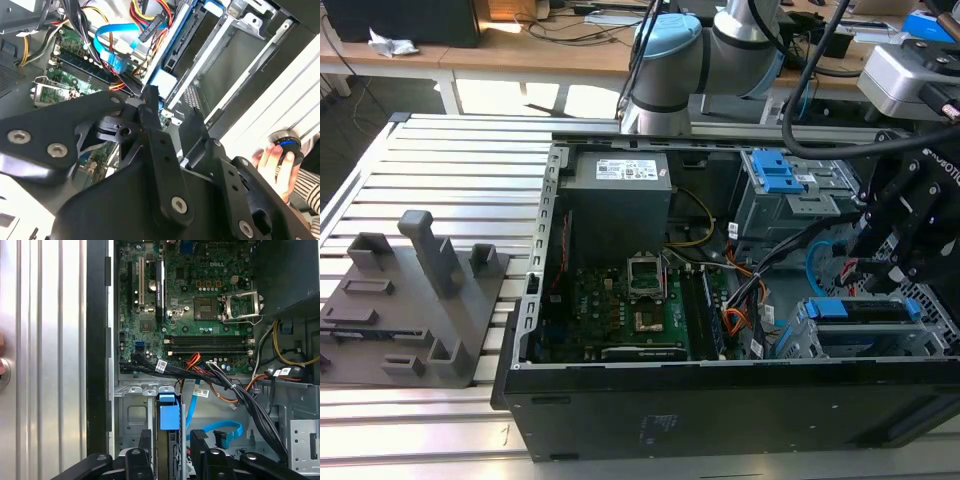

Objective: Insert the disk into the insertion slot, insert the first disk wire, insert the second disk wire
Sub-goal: 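Insert the disk into the insertion slot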

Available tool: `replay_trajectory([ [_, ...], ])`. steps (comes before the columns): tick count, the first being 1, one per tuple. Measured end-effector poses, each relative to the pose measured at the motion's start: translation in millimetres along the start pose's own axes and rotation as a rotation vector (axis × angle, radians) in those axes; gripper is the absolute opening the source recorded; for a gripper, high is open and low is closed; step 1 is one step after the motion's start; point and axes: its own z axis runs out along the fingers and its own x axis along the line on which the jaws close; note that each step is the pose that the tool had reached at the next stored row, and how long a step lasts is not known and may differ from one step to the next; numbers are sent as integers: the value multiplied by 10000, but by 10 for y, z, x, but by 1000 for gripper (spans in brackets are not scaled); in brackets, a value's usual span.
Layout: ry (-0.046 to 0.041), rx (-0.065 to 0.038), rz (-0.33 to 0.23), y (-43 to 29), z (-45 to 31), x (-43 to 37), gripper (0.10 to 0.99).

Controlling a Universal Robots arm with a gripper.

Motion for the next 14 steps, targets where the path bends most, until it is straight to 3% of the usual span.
replay_trajectory([
  [1,1,0,1,0,0,0,361],
  [3,0,0,1,0,1,0,361],
  [6,0,0,0,0,2,0,176],
  [7,0,0,1,0,2,0,176],
  [8,0,0,1,0,2,0,118],
  [14,0,0,1,0,4,0,106],
])
